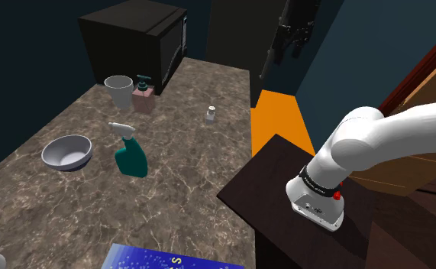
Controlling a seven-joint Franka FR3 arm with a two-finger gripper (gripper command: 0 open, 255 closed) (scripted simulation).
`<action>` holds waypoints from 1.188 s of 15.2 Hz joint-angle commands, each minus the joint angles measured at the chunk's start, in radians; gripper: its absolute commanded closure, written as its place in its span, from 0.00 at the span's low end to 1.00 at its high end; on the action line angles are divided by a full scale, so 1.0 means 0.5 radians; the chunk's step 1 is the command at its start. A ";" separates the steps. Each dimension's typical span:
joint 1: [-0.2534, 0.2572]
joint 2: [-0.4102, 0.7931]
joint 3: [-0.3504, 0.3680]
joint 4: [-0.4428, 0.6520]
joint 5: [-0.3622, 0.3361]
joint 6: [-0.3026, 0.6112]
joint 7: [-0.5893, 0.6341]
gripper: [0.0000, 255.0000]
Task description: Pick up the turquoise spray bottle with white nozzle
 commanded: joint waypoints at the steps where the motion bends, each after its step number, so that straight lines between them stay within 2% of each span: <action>1: 0.000 0.000 0.000 0.000 0.000 0.000 0.000 0.00; 9: 0.154 0.383 0.164 0.038 0.129 0.370 0.033 0.00; 18: 0.301 0.880 0.355 0.227 0.199 0.713 0.063 0.00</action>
